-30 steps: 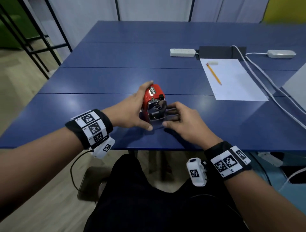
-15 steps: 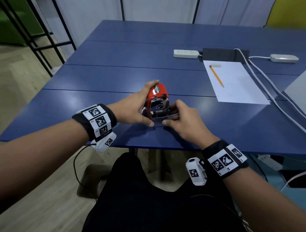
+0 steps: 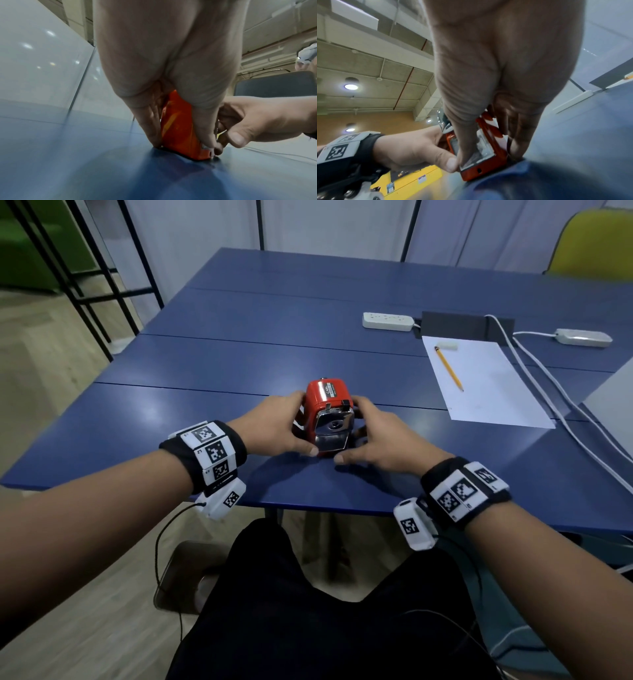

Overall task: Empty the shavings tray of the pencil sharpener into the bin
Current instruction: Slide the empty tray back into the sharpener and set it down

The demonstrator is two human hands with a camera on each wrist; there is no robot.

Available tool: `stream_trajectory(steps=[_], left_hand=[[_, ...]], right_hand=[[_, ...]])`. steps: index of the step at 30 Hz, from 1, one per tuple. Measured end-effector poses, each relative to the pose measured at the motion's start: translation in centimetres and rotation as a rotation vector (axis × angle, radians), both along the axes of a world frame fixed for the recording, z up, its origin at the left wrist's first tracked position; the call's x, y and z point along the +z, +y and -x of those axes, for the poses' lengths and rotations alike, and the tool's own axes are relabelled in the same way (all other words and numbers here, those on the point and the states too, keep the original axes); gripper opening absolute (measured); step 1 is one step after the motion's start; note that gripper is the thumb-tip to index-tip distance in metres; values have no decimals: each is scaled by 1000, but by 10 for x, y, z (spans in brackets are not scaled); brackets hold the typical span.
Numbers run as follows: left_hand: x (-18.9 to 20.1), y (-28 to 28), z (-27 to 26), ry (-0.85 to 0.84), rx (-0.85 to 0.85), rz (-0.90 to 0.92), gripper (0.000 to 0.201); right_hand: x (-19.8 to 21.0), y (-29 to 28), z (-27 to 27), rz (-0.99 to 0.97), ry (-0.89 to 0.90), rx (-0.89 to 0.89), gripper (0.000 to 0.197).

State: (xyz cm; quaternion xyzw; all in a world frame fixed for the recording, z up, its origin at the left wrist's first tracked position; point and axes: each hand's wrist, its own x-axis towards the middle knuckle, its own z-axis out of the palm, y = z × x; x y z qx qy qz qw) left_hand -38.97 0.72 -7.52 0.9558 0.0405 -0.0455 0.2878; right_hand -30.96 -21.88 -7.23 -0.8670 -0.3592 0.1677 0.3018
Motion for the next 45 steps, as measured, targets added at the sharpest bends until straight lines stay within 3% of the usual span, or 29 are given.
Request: stream_trajectory(steps=[2, 6, 14, 20, 24, 28, 36, 45], left_hand=[[-1, -1, -3, 1, 2, 2, 89], [-1, 0, -3, 11, -7, 51, 87], [-9, 7, 30, -40, 4, -238, 93], [-33, 15, 66, 73, -14, -384, 100], [-48, 17, 76, 151, -9, -373, 95], [-57, 21, 79, 132, -24, -370, 97], [-70, 23, 83, 87, -56, -431, 113], [-80, 25, 87, 11, -35, -415, 89]], right_hand=[[-3, 7, -2, -37, -28, -25, 96], [-10, 10, -1, -95, -19, -87, 87], [-22, 25, 38, -236, 20, -379, 110], [-31, 52, 55, -281, -148, -541, 114], [-33, 57, 53, -302, -254, -584, 100], [-32, 55, 42, -307, -246, -590, 84], [1, 32, -35, -283, -152, -602, 61], [17, 23, -178, -189, -320, -674, 71]])
